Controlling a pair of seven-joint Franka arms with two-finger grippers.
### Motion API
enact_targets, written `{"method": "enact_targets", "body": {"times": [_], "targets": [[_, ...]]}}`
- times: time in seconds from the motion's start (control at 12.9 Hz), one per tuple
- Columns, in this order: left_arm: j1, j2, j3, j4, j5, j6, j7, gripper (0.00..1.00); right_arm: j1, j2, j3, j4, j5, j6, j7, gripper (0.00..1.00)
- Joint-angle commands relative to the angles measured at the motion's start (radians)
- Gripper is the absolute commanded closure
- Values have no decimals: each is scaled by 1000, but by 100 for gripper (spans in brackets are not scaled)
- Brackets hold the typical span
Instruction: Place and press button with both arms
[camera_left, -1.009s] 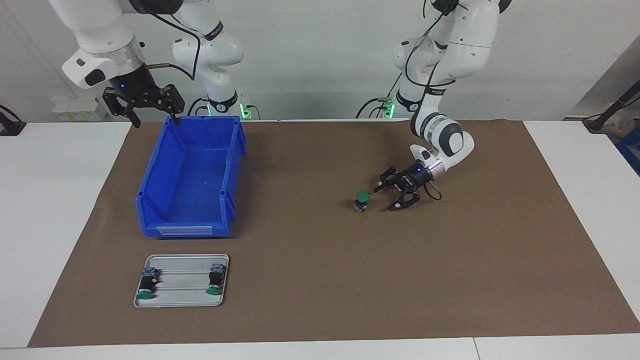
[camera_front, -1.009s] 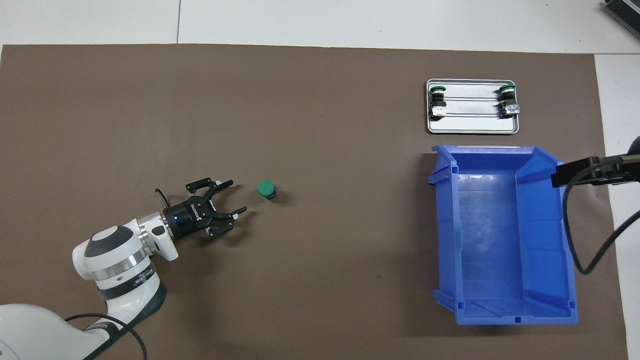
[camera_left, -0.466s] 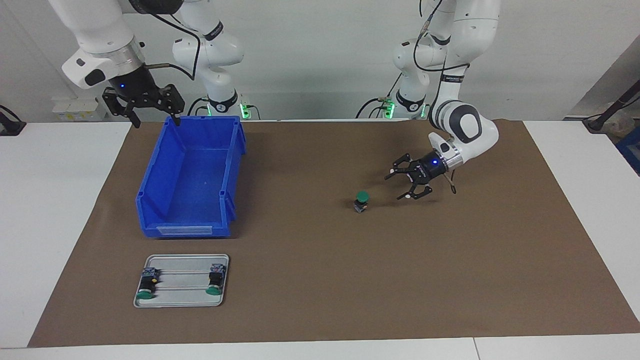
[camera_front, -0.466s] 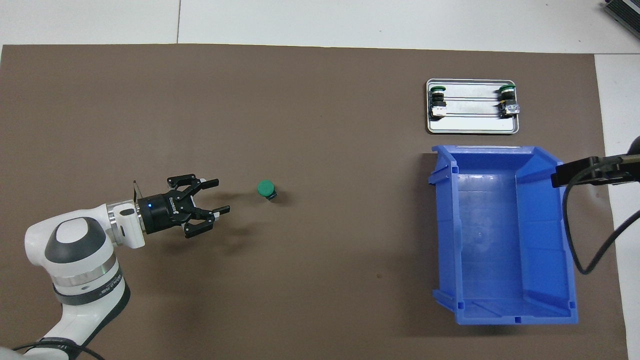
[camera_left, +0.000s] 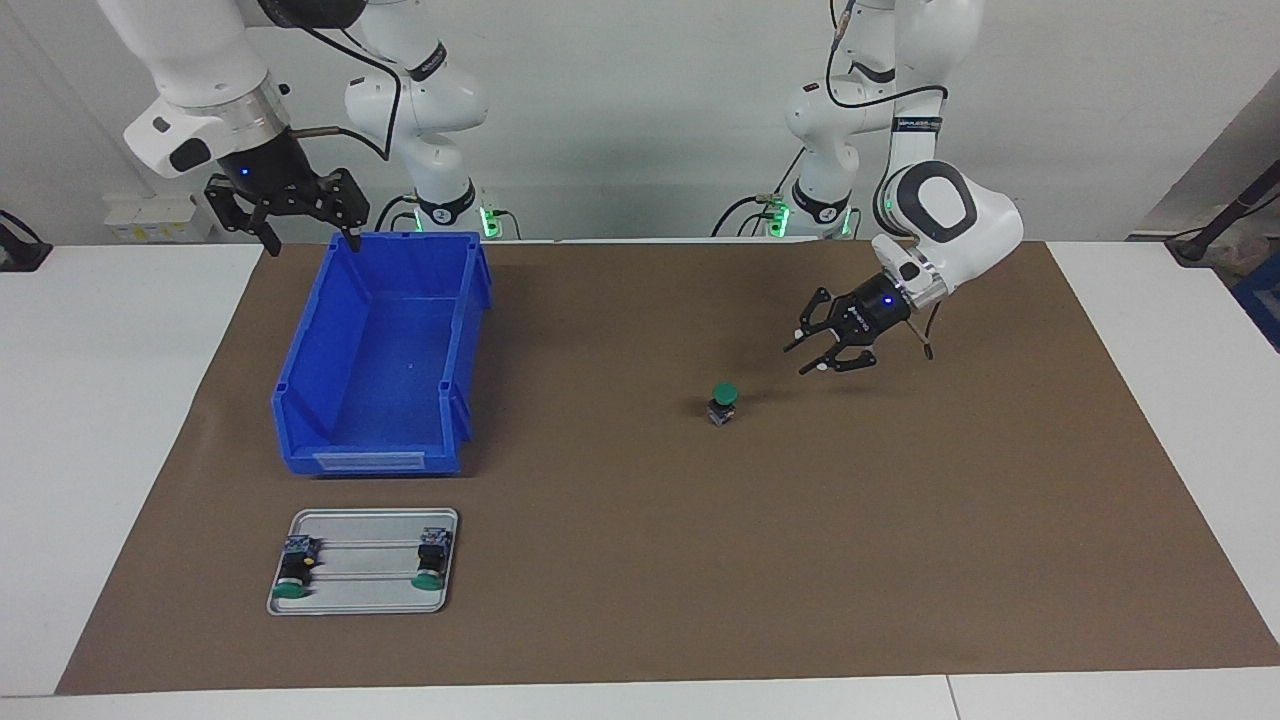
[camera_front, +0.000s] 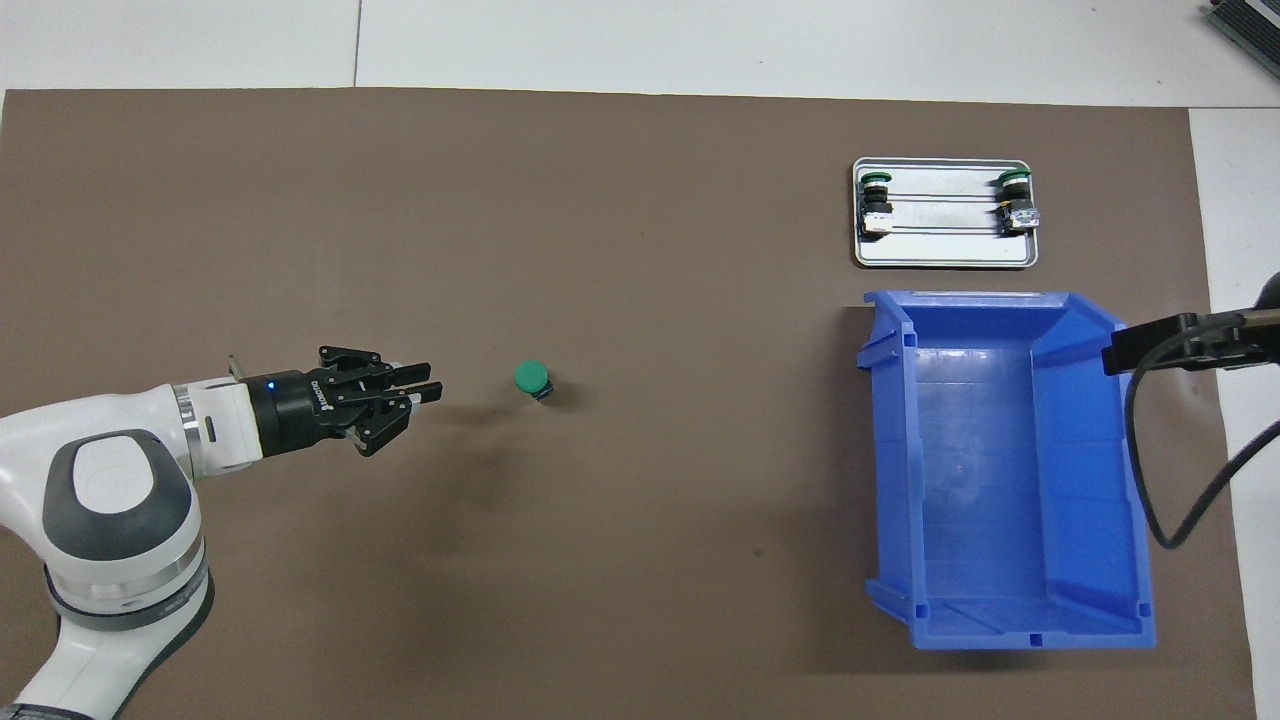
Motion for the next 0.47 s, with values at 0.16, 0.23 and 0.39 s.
{"method": "enact_targets", "body": {"times": [0.16,0.23,0.39], "targets": [[-68,-2,0,126,334,16,-444,100,-2,-10,2,-20,-1,57,19,1],[-106,4,2,142,398,20,-537,100,-2,-10,2,-20,-1,72,19,1],[-176,54,0,242,676,26,-862,100,-2,-9,2,-20,-1,80,19,1]]}}
